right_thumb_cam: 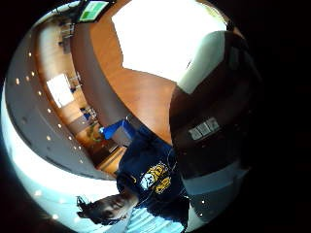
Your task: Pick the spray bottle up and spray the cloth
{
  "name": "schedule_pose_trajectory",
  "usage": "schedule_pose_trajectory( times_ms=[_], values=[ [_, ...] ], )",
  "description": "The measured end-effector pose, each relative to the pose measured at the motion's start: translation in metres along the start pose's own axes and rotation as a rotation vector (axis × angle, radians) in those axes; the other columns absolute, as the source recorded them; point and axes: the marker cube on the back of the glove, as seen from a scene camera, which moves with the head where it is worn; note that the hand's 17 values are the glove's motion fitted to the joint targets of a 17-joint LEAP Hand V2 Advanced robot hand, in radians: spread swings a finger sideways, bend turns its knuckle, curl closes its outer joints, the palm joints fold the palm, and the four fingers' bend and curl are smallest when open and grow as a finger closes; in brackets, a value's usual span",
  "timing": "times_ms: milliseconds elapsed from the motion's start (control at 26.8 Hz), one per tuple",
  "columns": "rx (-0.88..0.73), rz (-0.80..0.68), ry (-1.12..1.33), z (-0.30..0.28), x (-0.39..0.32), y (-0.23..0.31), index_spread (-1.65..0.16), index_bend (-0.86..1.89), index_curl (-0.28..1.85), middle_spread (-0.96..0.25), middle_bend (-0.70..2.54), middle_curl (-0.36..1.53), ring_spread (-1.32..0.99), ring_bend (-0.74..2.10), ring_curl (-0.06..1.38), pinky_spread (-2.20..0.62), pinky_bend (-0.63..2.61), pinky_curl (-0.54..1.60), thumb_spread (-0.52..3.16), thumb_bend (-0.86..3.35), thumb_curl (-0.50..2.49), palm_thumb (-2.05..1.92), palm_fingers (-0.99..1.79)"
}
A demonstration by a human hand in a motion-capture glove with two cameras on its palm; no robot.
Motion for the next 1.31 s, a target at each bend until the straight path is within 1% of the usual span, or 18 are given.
schedule_pose_trajectory(
  times_ms=[224,485,896,1306],
  values=[
    [-0.107,0.069,0.042,0.021,0.014,0.008,-0.29,0.09,0.23,-0.12,0.66,0.48,-0.25,0.62,0.45,-0.30,0.50,0.38,0.51,-0.02,0.79,1.00,1.23],
    [-0.169,0.122,0.064,0.029,0.025,0.010,-0.29,0.09,0.23,-0.12,0.66,0.48,-0.25,0.62,0.45,-0.29,0.50,0.38,0.51,-0.02,0.80,1.00,1.22],
    [-0.212,0.154,0.079,0.033,0.033,0.011,-0.29,0.09,0.23,-0.13,0.66,0.48,-0.25,0.62,0.45,-0.29,0.50,0.38,0.50,-0.02,0.81,1.01,1.22],
    [-0.214,0.159,0.063,0.035,0.040,0.013,-0.28,0.08,0.23,-0.13,0.66,0.48,-0.25,0.62,0.45,-0.29,0.50,0.38,0.49,-0.03,0.82,1.00,1.21]
  ],
)
